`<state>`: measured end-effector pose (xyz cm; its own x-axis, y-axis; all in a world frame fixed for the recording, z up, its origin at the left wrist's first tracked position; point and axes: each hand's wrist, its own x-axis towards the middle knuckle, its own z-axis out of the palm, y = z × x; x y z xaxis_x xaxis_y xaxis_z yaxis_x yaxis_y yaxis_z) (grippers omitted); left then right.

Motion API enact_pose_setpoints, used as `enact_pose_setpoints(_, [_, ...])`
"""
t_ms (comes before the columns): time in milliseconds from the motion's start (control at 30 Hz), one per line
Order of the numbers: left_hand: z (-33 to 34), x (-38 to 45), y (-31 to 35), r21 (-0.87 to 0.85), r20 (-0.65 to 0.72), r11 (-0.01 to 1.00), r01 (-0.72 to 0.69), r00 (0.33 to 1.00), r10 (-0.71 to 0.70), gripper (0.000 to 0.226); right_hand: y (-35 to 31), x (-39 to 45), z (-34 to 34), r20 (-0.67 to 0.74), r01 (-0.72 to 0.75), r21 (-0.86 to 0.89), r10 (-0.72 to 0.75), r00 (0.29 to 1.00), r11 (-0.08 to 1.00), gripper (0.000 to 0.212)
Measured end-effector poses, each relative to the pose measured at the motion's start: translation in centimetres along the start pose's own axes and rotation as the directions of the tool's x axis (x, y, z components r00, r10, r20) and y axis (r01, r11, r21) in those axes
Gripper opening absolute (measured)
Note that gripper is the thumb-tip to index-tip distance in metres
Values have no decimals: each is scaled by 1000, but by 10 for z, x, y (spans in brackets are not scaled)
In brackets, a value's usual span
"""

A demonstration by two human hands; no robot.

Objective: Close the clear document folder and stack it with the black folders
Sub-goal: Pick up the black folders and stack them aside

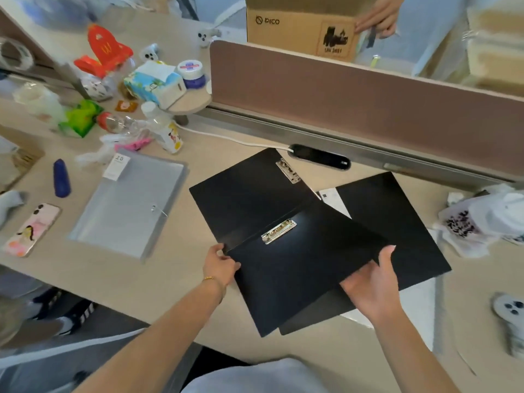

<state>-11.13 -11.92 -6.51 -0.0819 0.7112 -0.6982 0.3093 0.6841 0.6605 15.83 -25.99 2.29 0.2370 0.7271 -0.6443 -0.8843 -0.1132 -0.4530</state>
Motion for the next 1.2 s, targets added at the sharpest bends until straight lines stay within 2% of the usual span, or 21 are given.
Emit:
enact_pose_setpoints(100, [36,-20,-11,46,58,999,-10,998,7,56,22,-3,-6,-197,-18,-361,-57,979,932,34])
enact_pose_setpoints(167, [55,-32,-20,147,93,989,-30,996,17,50,30,1,-14,-339,-33,-433,-129,932,901,39])
enact_pose_setpoints(233, [67,-42,-26,281,142,954,-109,987,71,41,26,4,-23,-400,15,-420,-200,895,907,44])
enact_pose_setpoints(300, [66,-46,-25,521,164,815,-253,967,195,32,12,7,-36,-422,56,-448,-267,867,892,44])
enact_pose_setpoints(367, [54,-38,-17,672,146,658,-338,933,330,30,-6,5,-46,-406,57,-557,-331,852,829,46])
enact_pose_setpoints(433, [37,-20,-3,726,99,599,-338,913,395,34,-25,2,-53,-363,35,-682,-380,851,730,49])
enact_pose_setpoints(500, [19,4,9,749,29,593,-294,910,414,42,-43,5,-59,-313,18,-785,-422,851,619,49])
enact_pose_setpoints(567, [5,27,19,743,-26,620,-252,915,403,52,-61,9,-65,-261,12,-859,-458,850,512,48])
enact_pose_setpoints(633, [-3,42,26,721,-55,659,-215,930,363,58,-76,8,-54,-226,23,-879,-459,859,476,44])
enact_pose_setpoints(700, [-5,49,28,718,-43,661,-218,934,355,57,-85,8,-27,-191,59,-850,-411,891,523,34])
enact_pose_setpoints(767, [-5,49,27,719,-14,645,-260,922,387,51,-84,10,0,-221,20,-813,-340,914,581,28])
enact_pose_setpoints(833, [-5,46,25,713,4,635,-298,907,421,45,-70,11,28,-263,-20,-773,-292,919,634,43])
enact_pose_setpoints(900, [-6,46,24,691,9,652,-313,905,425,40,-48,15,54,-190,44,-730,-264,946,682,46])
enact_pose_setpoints(933, [-6,46,25,666,12,674,-319,908,418,39,-37,19,67,-118,90,-744,-264,957,662,45])
enact_pose_setpoints(1033, [-11,52,29,529,37,768,-361,914,404,36,-2,40,89,52,196,-797,-259,964,571,47])
enact_pose_setpoints(1100, [-17,54,34,397,52,836,-378,919,391,35,17,58,86,23,173,-836,-282,959,521,44])
enact_pose_setpoints(1200, [-27,58,42,207,64,939,-273,962,266,29,39,80,80,-79,87,-866,-306,949,493,32])
